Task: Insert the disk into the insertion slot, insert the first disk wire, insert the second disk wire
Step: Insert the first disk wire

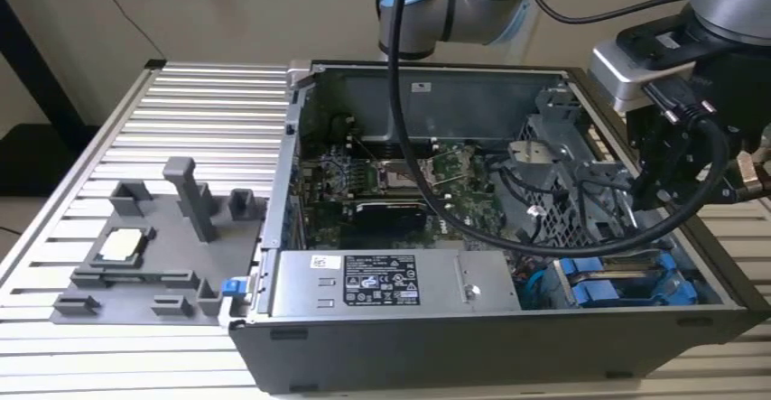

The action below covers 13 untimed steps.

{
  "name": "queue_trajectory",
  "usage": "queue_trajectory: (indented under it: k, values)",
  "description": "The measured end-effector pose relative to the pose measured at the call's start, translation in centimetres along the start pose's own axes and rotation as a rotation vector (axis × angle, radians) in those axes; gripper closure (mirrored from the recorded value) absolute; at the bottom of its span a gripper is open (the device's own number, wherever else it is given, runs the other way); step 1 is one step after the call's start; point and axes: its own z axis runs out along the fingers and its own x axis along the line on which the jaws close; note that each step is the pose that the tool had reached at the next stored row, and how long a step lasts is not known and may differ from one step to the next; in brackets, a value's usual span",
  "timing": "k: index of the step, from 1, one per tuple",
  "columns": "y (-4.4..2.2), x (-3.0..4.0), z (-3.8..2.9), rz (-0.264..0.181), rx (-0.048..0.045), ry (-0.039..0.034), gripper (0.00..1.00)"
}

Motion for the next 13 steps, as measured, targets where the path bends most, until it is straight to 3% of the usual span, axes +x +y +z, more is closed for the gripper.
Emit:
queue_trajectory:
  k: [4,5,13]
  values:
    - [-0.02,0.0,0.02,0.0,-0.0004,0.0002,0.81]
    - [-0.13,0.02,0.07,0.0,-0.0051,0.0005,0.81]
    - [-1.99,0.27,0.56,0.006,-0.0994,0.0004,0.81]
